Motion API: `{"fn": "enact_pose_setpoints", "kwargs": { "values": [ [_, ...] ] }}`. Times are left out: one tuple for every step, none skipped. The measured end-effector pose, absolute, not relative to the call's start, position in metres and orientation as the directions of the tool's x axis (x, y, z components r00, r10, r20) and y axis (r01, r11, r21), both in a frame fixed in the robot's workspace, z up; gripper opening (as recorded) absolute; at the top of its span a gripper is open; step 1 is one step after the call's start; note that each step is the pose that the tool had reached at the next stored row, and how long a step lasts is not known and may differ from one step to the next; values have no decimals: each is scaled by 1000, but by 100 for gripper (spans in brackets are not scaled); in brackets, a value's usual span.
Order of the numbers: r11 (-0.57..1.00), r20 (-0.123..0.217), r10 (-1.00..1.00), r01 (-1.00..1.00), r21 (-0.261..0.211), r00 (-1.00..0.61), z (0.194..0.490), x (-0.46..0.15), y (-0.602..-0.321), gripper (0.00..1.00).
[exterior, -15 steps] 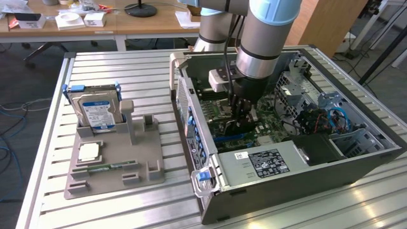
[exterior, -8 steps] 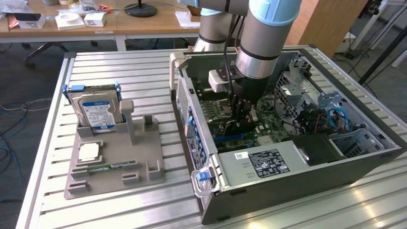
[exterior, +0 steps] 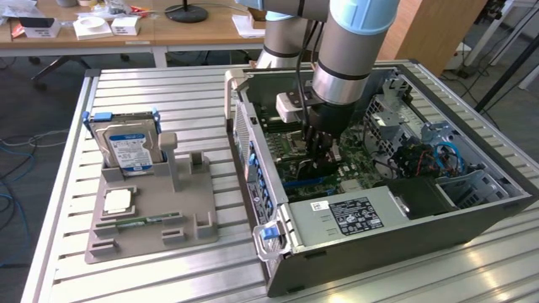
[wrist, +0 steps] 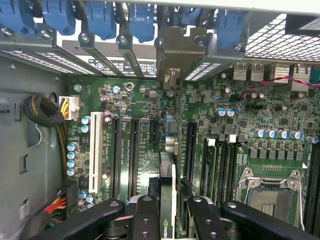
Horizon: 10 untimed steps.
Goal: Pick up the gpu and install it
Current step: 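Insert the gpu into the slot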
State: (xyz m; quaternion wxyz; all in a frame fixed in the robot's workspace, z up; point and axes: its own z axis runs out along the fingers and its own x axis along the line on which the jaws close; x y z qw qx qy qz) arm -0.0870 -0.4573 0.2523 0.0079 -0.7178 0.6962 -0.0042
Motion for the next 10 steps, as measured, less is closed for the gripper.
{"fn": "enact_pose_setpoints", "kwargs": {
  "values": [
    [-30,-5,-1000,-999,-17,31,252,-87,-457,26],
    [-30,-5,-1000,-999,-17,30,252,-87,-457,26],
    [-30,-5,-1000,-999,-17,30,252,-87,-457,26],
    [-30,-5,-1000,-999,-17,30,252,-87,-457,26],
    [-30,-5,-1000,-999,-17,30,252,-87,-457,26],
    [-30,-5,-1000,-999,-17,30,252,-87,-457,26],
    [-30,-5,-1000,-999,-17,31,252,-87,-457,26],
    [-30,-5,-1000,-999,-17,30,251,-87,-457,26],
    [-30,-5,-1000,-999,-17,31,251,-87,-457,26],
    [-30,-5,-1000,-999,-17,30,251,-87,-457,26]
  ]
}}
